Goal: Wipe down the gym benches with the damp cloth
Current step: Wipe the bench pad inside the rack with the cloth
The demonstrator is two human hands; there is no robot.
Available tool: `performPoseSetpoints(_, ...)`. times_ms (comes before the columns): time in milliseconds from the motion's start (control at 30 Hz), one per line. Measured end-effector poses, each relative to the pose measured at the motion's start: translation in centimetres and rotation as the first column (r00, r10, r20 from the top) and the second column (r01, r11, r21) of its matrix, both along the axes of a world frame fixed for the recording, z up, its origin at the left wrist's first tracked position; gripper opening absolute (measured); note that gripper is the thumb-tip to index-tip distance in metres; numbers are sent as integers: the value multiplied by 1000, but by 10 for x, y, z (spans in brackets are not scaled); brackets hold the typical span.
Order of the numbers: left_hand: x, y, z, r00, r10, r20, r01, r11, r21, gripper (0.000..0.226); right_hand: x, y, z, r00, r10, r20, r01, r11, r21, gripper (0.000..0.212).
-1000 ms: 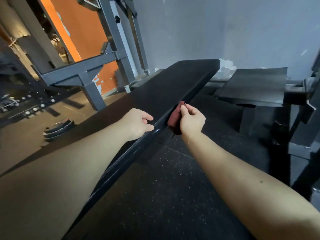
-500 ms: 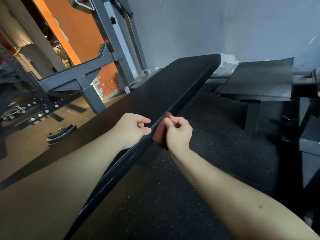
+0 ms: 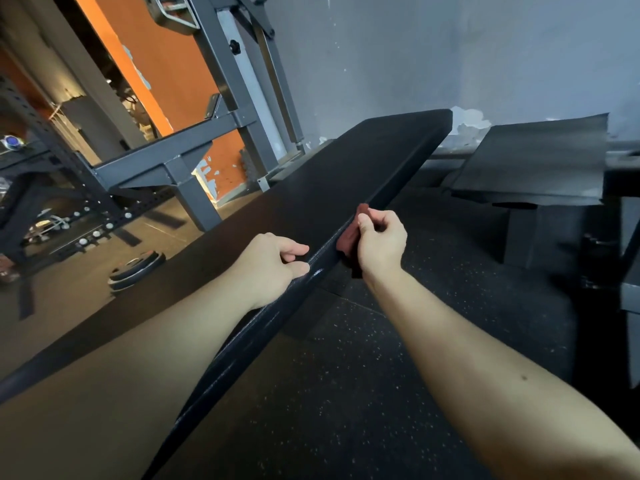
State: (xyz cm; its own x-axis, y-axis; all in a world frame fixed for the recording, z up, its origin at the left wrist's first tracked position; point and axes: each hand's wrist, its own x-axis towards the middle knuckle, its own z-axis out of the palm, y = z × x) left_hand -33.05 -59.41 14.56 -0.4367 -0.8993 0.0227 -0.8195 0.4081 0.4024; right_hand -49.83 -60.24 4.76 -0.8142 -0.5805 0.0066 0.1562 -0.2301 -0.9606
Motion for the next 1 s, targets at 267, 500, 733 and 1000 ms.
performPoseSetpoints(267,2,5,0,1000,-21,7,21,1000,-24,38,60,36,-10,995,80,-52,-84,994,-68,12)
performPoseSetpoints(500,7,16,4,998,-2,55,4,999,-38,38,4,-5,-2,984,-13,179,12,1000,8,11)
performPoseSetpoints(733,30,32,10,993,81,85,-74,994,-81,36,77,49,-4,998,66,-10,-66,998,-23,18)
performPoseSetpoints(1000,38,48,5,994,109,26,-108,993,-39,37,57,40,1,999,53,-11,-53,999,-2,10)
